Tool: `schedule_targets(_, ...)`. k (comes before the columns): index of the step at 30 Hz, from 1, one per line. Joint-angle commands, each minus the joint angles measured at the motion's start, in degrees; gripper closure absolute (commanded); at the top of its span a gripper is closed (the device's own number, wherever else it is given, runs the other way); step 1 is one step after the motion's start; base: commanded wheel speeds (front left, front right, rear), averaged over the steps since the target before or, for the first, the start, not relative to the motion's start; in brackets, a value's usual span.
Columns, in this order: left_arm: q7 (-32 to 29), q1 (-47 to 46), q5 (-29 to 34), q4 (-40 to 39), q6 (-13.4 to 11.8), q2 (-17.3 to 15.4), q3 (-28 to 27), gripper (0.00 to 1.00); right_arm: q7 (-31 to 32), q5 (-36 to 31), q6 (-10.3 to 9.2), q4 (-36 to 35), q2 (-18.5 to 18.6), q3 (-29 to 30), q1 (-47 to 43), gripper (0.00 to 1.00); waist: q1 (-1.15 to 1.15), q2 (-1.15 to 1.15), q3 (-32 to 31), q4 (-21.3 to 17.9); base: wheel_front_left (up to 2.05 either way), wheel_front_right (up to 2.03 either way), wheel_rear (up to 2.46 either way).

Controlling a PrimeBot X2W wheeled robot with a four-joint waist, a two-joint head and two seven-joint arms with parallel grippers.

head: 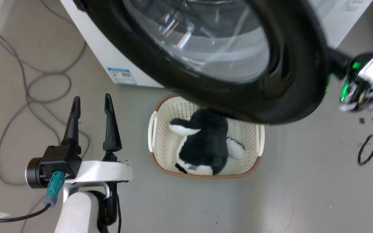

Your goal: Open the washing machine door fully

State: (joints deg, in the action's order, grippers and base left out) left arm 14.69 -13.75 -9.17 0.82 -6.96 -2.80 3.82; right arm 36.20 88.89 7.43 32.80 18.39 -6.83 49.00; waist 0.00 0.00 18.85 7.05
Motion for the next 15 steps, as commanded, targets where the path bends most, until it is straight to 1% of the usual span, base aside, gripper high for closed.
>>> schedule_targets(1,0.30,1.01,0.57,0.25,0.27,-0.08,-0.42,0.00,0.83,0.81,0.06,-1.75,-0.49,-0.41,-2.75,1.00,0.00,0.00,-1.48,-0.67,0.00,0.00,0.00)
schedule_targets(15,0.30,5.22,1.22,2.38,1.42,-0.08,-1.26,0.00,4.39,3.08,0.06,-13.86,-3.71,-3.20,-17.92,1.00,0.00,0.00,-8.51,-1.21,0.00,0.00,0.00)
